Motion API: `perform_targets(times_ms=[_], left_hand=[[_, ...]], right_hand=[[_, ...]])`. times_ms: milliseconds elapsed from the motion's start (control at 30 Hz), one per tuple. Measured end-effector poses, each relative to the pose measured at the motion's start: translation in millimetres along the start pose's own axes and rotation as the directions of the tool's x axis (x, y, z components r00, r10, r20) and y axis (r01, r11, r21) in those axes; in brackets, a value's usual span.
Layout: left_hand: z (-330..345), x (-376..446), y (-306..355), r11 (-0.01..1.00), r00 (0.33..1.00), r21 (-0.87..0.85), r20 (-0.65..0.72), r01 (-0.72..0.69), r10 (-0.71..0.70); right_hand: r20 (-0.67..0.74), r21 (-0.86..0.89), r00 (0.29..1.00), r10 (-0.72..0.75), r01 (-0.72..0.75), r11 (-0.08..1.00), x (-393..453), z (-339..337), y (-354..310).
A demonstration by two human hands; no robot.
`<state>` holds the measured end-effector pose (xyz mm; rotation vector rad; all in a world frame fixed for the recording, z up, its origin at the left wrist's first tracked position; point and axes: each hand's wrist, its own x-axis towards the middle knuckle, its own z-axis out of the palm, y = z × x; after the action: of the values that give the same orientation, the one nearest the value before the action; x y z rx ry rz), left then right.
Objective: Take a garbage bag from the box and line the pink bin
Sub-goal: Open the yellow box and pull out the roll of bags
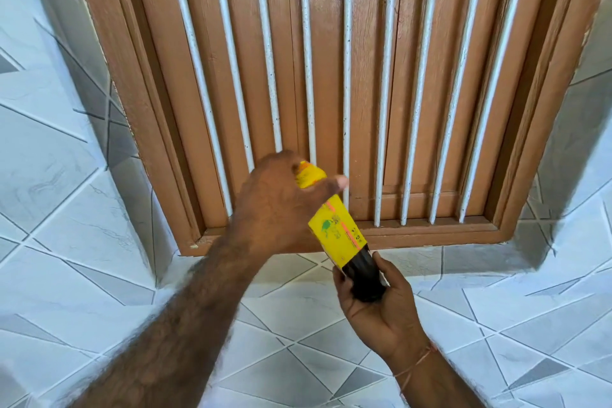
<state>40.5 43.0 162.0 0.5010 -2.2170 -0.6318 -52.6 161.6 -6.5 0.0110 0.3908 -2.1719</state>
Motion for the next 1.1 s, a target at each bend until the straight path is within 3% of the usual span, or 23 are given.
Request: perform_targets(times_ms=[133, 233, 300, 333, 600, 833, 900, 967, 1000, 1033, 1100], left_hand=[[1.1, 5.0, -68.1, 0.919, 0.963, -0.303, -0.01, 0.253, -0.269], [17.9, -4.1, -125.0, 0.751, 0.842, -0.441, 0.02, 0.492, -0.54], [37.3, -15.6, -152.3, 0.594, 0.754, -0.548, 0.108, 0.589, -0.648], [47.6, -21.8, -161.5, 0.564, 0.733, -0.559, 0.123, 0.608, -0.669], [90.2, -30.5, -180.1, 0.66, 0.751, -0.425, 0.076, 0.619, -0.656], [84.7, -19.4, -181.0, 0.738, 0.74, -0.081, -0.006, 0.67, -0.673], [82.0, -21.5, -176.1, 0.798, 0.799, 0.042, -0.068, 0.601, -0.598], [80.6, -27.8, -164.0, 0.873, 0.868, 0.049, -0.143, 0.486, -0.475], [81.2, -32.2, -153.8, 0.898, 0.891, -0.045, -0.114, 0.437, -0.439], [83.0, -38.6, -141.9, 0.896, 0.909, -0.167, 0.0, 0.412, -0.417], [84.9, -52.4, -111.4, 0.832, 0.877, -0.348, 0.378, 0.432, -0.297]], right_hand=[[-0.179, -0.122, 0.978, -0.11, 0.089, 0.989, -9.0, -14.5, -23.4], [-0.283, -0.186, 0.93, -0.235, 0.187, 0.965, -18.9, -26.9, -46.5], [-0.306, -0.23, 0.903, -0.301, 0.237, 0.944, -26.6, -29.3, -57.7], [-0.316, -0.252, 0.893, -0.321, 0.248, 0.936, -29.9, -29.1, -61.5], [-0.302, -0.388, 0.893, -0.333, 0.204, 0.899, -43.5, -29.6, -64.2], [-0.262, -0.476, 0.893, -0.367, 0.211, 0.854, -51.5, -24.5, -56.3], [-0.232, -0.522, 0.896, -0.379, 0.214, 0.826, -51.8, -22.0, -53.4], [-0.172, -0.591, 0.906, -0.386, 0.218, 0.776, -51.1, -20.3, -51.5], [-0.131, -0.635, 0.914, -0.383, 0.219, 0.74, -49.9, -18.9, -50.3], [-0.094, -0.681, 0.922, -0.374, 0.215, 0.7, -49.0, -17.3, -48.4], [-0.028, -0.753, 0.941, -0.338, 0.203, 0.626, -45.8, -11.1, -44.5]])
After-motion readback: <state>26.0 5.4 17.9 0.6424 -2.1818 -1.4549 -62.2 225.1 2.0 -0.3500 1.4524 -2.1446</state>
